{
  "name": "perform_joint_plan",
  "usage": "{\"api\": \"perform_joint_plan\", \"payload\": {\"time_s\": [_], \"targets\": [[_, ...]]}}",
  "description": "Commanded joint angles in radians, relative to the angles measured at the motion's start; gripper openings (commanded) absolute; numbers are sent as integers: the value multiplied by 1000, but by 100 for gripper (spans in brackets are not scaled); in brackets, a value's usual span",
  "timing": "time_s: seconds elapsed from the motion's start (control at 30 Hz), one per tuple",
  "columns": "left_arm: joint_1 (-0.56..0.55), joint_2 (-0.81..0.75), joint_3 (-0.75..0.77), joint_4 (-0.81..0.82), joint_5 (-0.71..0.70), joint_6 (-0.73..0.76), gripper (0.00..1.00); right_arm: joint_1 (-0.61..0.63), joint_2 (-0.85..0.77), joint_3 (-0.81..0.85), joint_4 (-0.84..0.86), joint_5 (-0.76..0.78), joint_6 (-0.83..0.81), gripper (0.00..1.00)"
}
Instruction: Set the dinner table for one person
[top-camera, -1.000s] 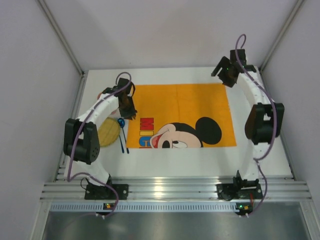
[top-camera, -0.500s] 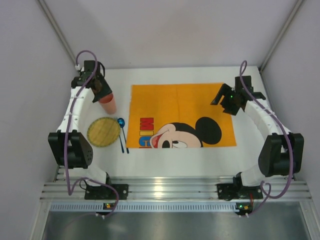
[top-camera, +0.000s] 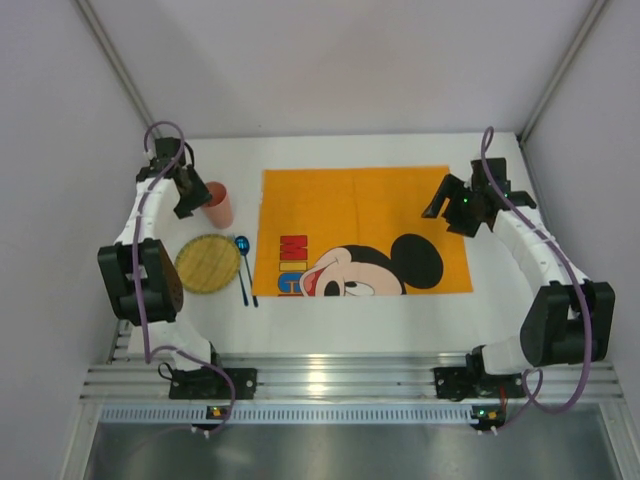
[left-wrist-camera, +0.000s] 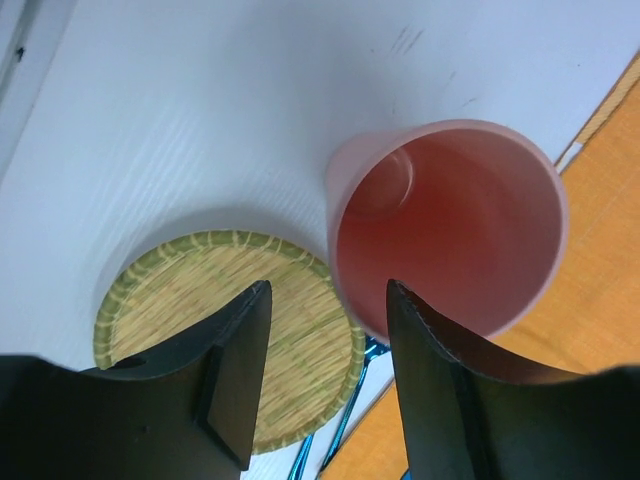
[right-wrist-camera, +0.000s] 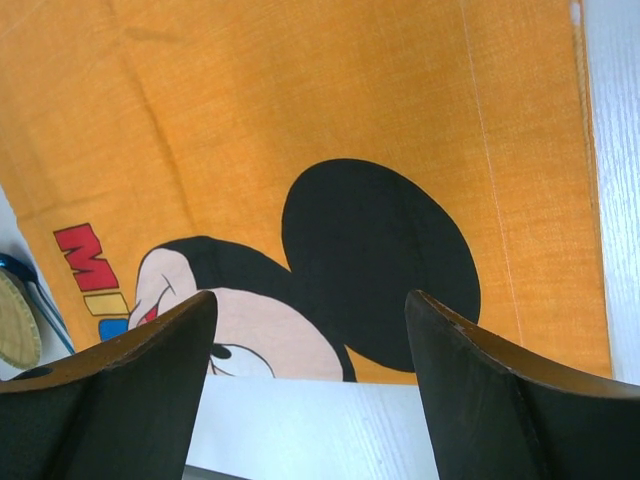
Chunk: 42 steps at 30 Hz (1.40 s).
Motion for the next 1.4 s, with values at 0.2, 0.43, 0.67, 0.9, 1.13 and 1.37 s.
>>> {"api": "perform_joint_plan", "payload": {"time_s": [0.2,0.43,0.67,0.9,1.13,1.37], "targets": [[6,95,41,104,59,35,11,6,-49,2,-26,3,-25,76],[9,129,102,40,91,70,0,26,-23,80,-29,-39,3,75],[-59,95,215,8,254,69,0,279,176,420,-48,-155,1,75],[-314,66,269,-65,186,75,0,477,469,860,-184,-158,-8,73],[-484,24,283,-114,143,43,0,552,597,1016,-263,-111,-8,72],[-537,-16,346,-170,85,41,0,555,598,928,-365,50,-33,64]]}}
